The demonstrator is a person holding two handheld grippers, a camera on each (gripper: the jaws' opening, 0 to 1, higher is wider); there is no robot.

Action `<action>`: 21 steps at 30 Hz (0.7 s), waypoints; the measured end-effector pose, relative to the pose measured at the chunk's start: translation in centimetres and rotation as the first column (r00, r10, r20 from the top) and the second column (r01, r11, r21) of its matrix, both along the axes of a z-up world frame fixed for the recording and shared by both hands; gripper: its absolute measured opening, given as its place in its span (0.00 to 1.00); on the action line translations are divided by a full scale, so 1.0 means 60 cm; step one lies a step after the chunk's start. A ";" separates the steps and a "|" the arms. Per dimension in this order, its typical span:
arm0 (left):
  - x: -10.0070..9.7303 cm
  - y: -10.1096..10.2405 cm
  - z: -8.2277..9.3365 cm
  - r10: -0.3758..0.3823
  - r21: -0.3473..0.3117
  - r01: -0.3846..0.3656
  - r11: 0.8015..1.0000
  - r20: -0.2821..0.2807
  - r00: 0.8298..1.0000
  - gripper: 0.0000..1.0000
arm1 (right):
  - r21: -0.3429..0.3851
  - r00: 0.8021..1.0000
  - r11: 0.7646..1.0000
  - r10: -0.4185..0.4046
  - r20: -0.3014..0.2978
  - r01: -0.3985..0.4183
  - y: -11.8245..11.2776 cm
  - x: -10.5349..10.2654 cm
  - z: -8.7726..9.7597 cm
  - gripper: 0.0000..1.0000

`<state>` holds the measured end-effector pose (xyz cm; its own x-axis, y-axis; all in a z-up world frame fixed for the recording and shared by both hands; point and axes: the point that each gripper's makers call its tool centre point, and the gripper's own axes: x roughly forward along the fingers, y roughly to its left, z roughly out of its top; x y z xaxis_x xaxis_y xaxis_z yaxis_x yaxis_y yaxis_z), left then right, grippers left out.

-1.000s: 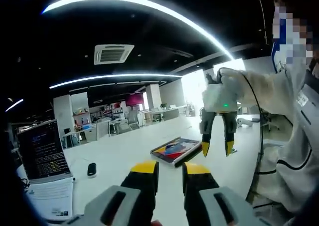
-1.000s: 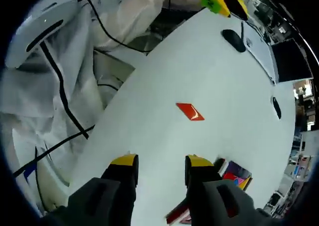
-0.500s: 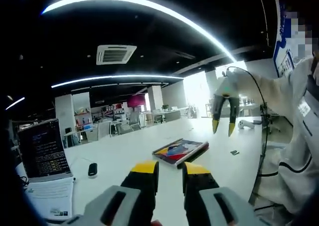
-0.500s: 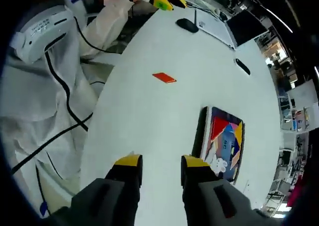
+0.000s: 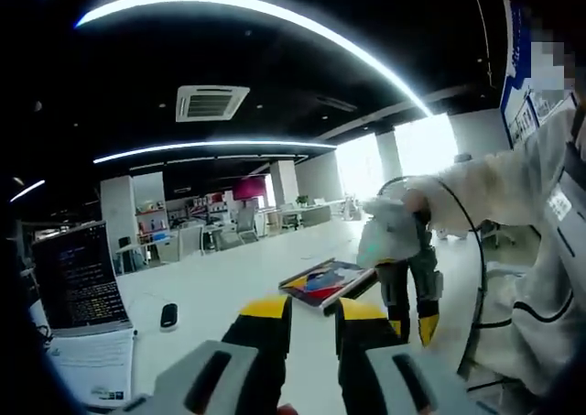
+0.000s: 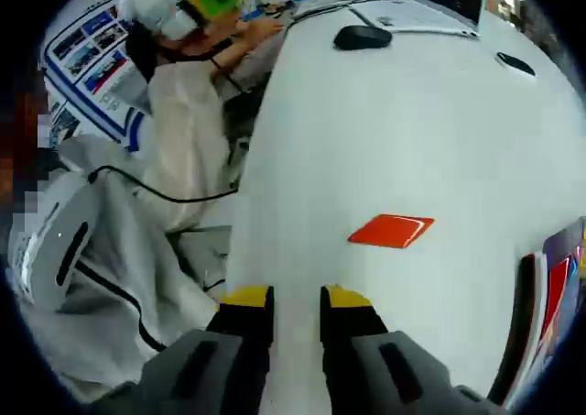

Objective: Pick up the tangram pieces one by one and place each piece onto its matching region on the pattern sheet, fitting the shapes together until the outline on the sheet is completely filled by the tangram pieces

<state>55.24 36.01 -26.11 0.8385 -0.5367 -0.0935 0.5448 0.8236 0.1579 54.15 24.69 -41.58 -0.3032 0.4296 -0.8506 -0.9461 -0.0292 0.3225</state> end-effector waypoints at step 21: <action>0.002 0.007 0.004 0.007 -0.007 -0.006 1.000 0.008 1.000 0.21 | -0.010 0.936 1.000 -0.022 0.351 0.027 0.077 0.063 0.001 0.21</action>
